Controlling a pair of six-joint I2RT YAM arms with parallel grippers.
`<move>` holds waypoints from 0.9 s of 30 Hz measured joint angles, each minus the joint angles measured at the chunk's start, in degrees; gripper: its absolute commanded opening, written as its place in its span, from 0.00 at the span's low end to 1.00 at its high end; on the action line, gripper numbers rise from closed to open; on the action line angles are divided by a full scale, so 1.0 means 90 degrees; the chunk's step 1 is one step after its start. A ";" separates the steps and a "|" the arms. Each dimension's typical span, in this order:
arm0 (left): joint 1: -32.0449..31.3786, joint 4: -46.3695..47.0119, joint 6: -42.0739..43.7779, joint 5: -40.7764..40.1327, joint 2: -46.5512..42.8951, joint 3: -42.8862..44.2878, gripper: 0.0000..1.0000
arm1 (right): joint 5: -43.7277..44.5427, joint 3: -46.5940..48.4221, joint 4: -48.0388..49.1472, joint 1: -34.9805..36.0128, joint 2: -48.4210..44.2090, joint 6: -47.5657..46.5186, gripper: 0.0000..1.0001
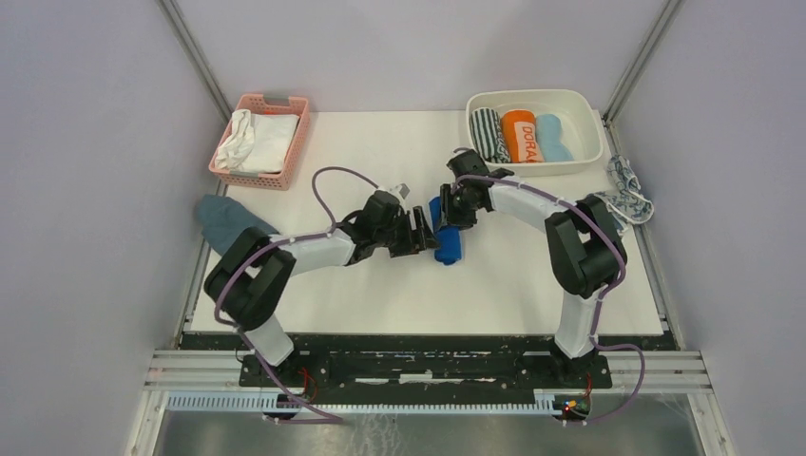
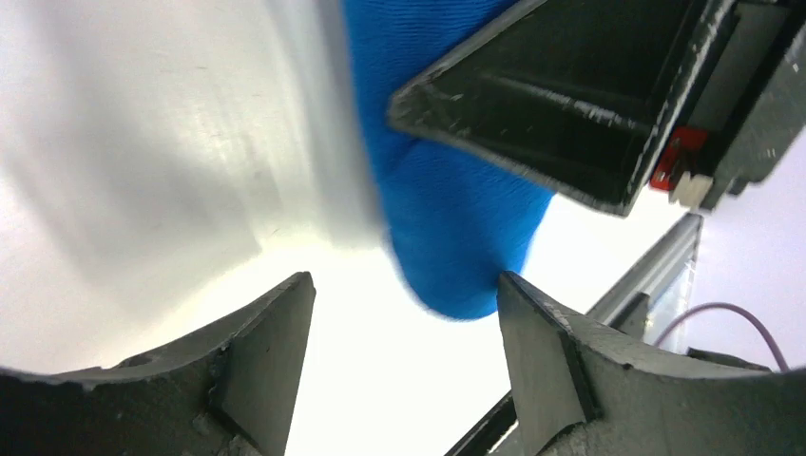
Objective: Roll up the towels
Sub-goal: Pick up the towel at the center of the board.
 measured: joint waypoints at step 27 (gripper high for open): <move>0.1576 -0.3650 0.3385 -0.2557 -0.3405 0.0729 0.94 | 0.0614 0.4993 -0.2909 -0.3526 0.0782 -0.3643 0.10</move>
